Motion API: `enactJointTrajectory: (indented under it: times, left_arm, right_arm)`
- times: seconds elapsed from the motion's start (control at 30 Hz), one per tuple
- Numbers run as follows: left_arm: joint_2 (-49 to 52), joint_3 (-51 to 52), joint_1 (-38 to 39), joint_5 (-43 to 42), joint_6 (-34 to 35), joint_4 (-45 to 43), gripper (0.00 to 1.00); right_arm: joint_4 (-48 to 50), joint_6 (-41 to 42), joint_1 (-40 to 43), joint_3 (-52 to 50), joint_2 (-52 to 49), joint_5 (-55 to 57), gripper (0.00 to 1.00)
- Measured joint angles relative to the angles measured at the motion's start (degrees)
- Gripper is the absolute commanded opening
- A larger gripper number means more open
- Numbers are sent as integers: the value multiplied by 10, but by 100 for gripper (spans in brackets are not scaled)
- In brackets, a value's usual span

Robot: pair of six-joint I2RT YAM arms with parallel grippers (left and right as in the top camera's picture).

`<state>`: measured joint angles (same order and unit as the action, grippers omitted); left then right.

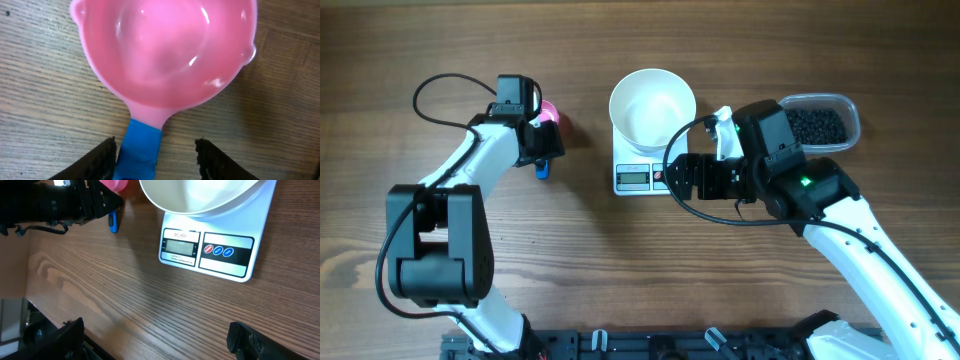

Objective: Scoop item into bowl and weigh 150g on scale

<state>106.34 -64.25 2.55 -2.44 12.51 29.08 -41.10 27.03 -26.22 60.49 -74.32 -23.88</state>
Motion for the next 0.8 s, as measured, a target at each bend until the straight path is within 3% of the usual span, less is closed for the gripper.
enactJointTrajectory:
  times: [0.17, 0.57, 0.7, 0.73, 0.77, 0.8]
  left_arm:
    - [0, 0, 0, -4, 1, 2, 49]
    - [0, 0, 0, -4, 15, 14, 56]
    - [0, 0, 0, -5, 26, 4, 72]
    - [0, 0, 0, -4, 27, -4, 91]
    - [0, 0, 0, -4, 29, -11, 100]
    - [0, 0, 0, -4, 26, -16, 100]
  right_arm:
    - [0, 0, 0, 0, 0, 0, 95]
    - [0, 0, 0, 0, 0, 0, 96]
    - [0, 0, 0, 0, 0, 0, 97]
    - [0, 0, 0, 0, 0, 0, 97]
    - [0, 0, 0, 0, 0, 0, 97]
    - [0, 0, 0, 0, 0, 0, 97]
